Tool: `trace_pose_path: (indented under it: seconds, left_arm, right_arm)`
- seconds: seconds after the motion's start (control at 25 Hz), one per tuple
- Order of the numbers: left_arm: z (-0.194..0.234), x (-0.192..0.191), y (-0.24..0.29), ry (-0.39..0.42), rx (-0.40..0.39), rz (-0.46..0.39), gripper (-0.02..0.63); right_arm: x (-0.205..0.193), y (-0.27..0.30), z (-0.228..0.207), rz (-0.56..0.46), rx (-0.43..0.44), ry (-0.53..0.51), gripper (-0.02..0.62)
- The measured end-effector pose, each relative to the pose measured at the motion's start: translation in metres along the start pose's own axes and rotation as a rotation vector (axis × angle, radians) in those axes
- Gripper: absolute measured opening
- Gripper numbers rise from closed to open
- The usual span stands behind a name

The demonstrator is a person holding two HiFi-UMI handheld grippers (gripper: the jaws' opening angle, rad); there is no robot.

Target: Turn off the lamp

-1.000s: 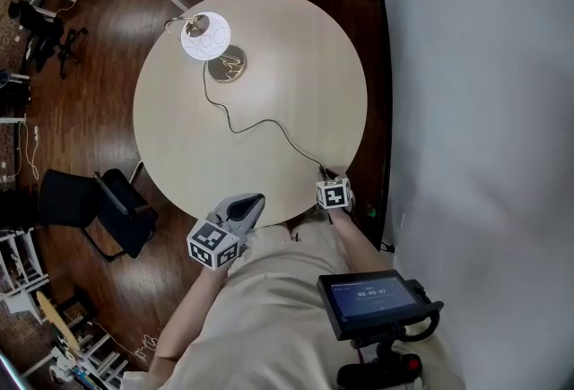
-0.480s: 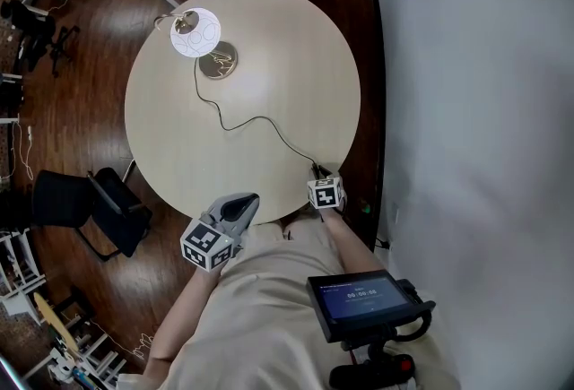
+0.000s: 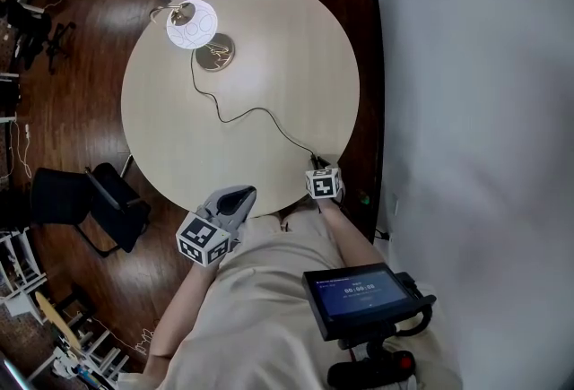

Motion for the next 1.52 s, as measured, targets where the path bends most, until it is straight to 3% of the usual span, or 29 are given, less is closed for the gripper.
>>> trace_pose_path:
  seconds: [0.6,1.08,1.36,1.52]
  left_arm:
    - [-0.001,-0.005,-0.003,-0.002,0.004,-0.001,0.0]
    - [-0.004,-0.008,-0.008,0.006,0.028,0.002,0.0]
    - [0.002,-0.01,-0.012,0.0,0.044,-0.015,0.0]
    - [0.004,-0.006,-0.012,0.002,0.031,-0.028,0.0]
  right_arm:
    - [0.006,0.007,0.007,-0.009,-0.026,-0.037,0.096]
    - [0.008,0.004,0.007,-0.041,-0.058,-0.064,0.058]
    - [0.009,0.009,0.009,-0.045,-0.093,-0.124,0.076]
    - [0.019,-0.007,0.01,-0.09,-0.091,-0.158,0.135]
Point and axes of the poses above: the fingertips, and each gripper's own axes: y forward along the fingers, z to its left, x out of its top, the point moved 8 cm from there along -y, backward along the fingers, and after that the axes turned 5 degrees about -z, right-handed, at the moved point
